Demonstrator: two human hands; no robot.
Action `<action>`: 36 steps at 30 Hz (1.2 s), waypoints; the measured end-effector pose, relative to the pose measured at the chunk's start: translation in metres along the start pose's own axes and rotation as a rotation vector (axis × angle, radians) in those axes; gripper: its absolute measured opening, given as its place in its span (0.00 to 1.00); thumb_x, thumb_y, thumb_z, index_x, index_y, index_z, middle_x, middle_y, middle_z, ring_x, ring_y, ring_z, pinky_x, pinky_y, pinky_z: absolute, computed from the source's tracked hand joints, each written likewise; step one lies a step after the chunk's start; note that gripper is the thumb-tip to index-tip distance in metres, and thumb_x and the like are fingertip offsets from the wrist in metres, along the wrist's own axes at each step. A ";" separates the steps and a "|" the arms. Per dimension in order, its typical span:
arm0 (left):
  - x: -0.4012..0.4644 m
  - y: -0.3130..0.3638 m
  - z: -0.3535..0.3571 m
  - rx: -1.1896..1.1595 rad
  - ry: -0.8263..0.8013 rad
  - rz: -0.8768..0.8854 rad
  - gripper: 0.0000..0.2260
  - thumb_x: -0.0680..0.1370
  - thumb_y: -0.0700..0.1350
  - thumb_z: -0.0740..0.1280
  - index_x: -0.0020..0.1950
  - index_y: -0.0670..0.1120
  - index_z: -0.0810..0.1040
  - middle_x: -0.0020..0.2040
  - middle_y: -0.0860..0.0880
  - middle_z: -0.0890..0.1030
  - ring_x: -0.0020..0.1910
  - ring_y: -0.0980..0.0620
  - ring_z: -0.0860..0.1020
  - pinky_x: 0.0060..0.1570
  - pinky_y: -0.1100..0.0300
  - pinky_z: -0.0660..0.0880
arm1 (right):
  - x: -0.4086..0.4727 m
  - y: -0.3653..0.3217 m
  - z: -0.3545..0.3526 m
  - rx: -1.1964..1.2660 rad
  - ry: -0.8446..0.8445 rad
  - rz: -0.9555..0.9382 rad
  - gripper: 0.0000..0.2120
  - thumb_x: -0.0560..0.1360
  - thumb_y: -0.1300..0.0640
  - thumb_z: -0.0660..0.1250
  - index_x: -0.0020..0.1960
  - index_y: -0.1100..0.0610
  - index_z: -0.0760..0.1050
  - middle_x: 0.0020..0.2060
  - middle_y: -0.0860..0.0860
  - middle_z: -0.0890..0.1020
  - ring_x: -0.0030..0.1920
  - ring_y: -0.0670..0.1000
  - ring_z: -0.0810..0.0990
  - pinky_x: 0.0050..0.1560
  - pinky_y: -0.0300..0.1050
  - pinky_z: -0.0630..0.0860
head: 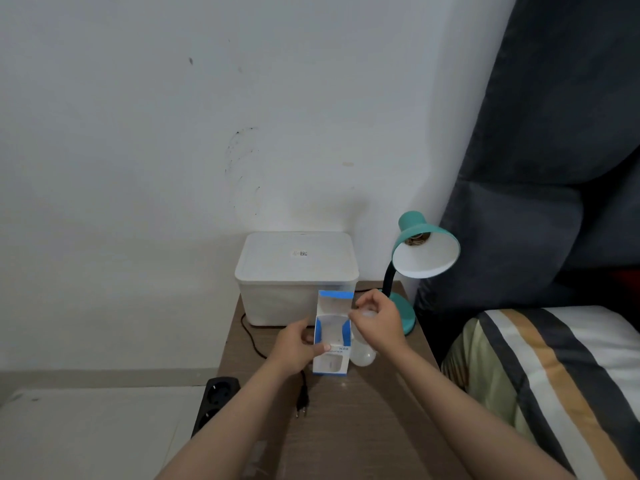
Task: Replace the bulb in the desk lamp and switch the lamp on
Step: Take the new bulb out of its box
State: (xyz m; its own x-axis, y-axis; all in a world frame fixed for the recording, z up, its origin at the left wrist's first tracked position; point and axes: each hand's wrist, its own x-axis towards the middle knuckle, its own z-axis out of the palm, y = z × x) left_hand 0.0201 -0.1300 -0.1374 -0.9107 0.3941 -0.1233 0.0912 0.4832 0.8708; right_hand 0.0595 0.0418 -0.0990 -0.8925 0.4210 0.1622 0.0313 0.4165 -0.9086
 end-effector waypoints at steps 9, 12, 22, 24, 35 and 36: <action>-0.014 0.007 0.009 0.002 0.152 0.040 0.27 0.71 0.46 0.73 0.67 0.46 0.69 0.42 0.59 0.74 0.42 0.59 0.75 0.37 0.68 0.71 | -0.010 0.004 0.003 -0.274 -0.048 -0.119 0.10 0.72 0.49 0.69 0.52 0.50 0.80 0.42 0.45 0.82 0.43 0.42 0.78 0.38 0.31 0.70; -0.020 0.010 0.012 0.008 0.204 0.076 0.25 0.71 0.44 0.73 0.66 0.48 0.70 0.43 0.61 0.74 0.40 0.59 0.76 0.34 0.70 0.70 | -0.014 0.008 0.006 -0.379 -0.049 -0.180 0.09 0.72 0.49 0.69 0.50 0.51 0.81 0.43 0.45 0.83 0.43 0.42 0.78 0.38 0.32 0.72; -0.022 0.000 0.015 0.106 0.268 0.195 0.21 0.72 0.45 0.71 0.63 0.51 0.71 0.53 0.50 0.81 0.41 0.59 0.80 0.42 0.59 0.80 | -0.028 0.018 0.009 -0.550 -0.104 -0.220 0.12 0.73 0.48 0.67 0.55 0.50 0.80 0.46 0.48 0.77 0.43 0.45 0.74 0.33 0.30 0.65; -0.020 -0.001 0.015 0.129 0.271 0.206 0.17 0.72 0.45 0.71 0.60 0.49 0.74 0.53 0.48 0.81 0.42 0.58 0.80 0.44 0.57 0.80 | -0.029 0.020 0.010 -0.552 -0.115 -0.219 0.13 0.73 0.48 0.67 0.56 0.51 0.79 0.46 0.47 0.74 0.42 0.45 0.73 0.33 0.33 0.66; -0.018 -0.002 0.015 0.138 0.241 0.194 0.15 0.73 0.45 0.71 0.59 0.46 0.77 0.56 0.46 0.79 0.46 0.56 0.79 0.45 0.60 0.80 | -0.035 0.025 0.010 -0.441 -0.089 -0.222 0.15 0.74 0.49 0.67 0.57 0.53 0.79 0.46 0.48 0.77 0.45 0.45 0.75 0.41 0.34 0.71; -0.019 -0.002 0.015 0.161 0.246 0.196 0.15 0.74 0.46 0.70 0.59 0.46 0.76 0.56 0.46 0.79 0.47 0.56 0.79 0.46 0.60 0.79 | -0.036 0.024 0.009 -0.403 -0.082 -0.226 0.14 0.73 0.49 0.68 0.56 0.54 0.80 0.45 0.48 0.78 0.45 0.45 0.76 0.41 0.33 0.71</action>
State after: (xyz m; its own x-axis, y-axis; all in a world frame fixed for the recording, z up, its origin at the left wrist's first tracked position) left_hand 0.0432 -0.1267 -0.1438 -0.9374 0.3012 0.1745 0.3189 0.5419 0.7776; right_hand 0.0886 0.0296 -0.1298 -0.9291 0.2258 0.2928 -0.0096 0.7769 -0.6295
